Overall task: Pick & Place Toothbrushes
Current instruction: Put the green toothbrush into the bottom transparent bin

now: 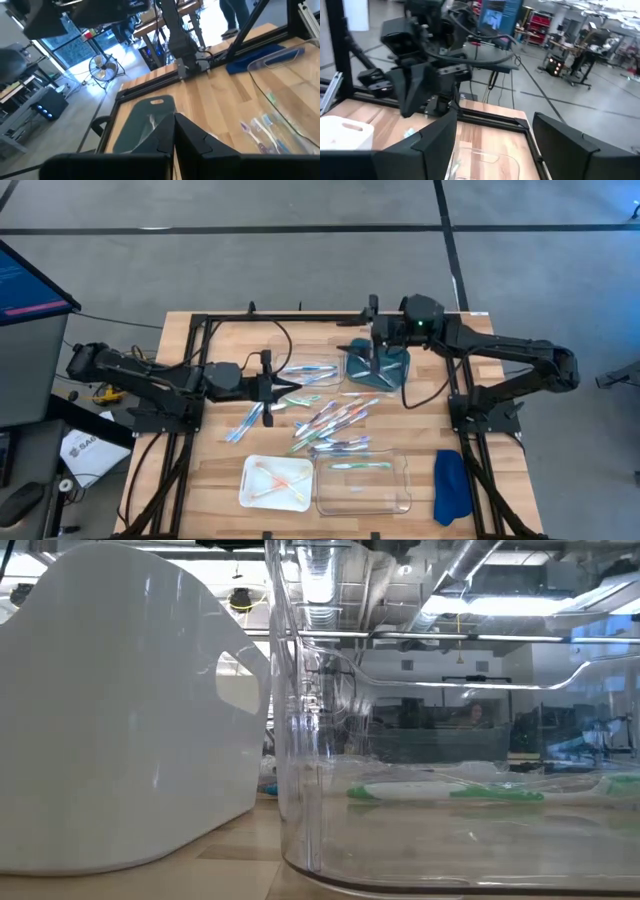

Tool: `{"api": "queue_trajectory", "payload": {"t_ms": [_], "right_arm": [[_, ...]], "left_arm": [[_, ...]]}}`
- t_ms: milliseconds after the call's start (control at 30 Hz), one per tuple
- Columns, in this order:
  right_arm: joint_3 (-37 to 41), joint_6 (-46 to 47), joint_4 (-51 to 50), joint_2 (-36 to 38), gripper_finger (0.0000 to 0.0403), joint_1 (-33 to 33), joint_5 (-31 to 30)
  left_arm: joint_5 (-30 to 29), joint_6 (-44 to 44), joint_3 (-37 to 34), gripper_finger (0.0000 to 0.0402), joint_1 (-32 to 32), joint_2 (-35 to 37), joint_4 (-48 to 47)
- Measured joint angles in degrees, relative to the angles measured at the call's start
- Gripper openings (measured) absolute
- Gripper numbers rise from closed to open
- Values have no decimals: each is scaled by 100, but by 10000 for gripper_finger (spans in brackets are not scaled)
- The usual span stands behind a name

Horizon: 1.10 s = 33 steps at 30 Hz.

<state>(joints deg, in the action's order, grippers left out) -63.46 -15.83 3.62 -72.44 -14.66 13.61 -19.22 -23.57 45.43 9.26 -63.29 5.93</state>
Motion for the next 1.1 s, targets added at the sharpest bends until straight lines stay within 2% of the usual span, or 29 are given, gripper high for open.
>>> {"api": "queue_trajectory", "payload": {"t_ms": [433, 1100], "right_arm": [[0, -121, -15, 0, 255, 377, 0], [0, -125, -76, 0, 255, 376, 0]], "left_arm": [[2, 0, 0, 3, 3, -33, 64], [2, -15, 0, 3, -39, -138, 63]]}}
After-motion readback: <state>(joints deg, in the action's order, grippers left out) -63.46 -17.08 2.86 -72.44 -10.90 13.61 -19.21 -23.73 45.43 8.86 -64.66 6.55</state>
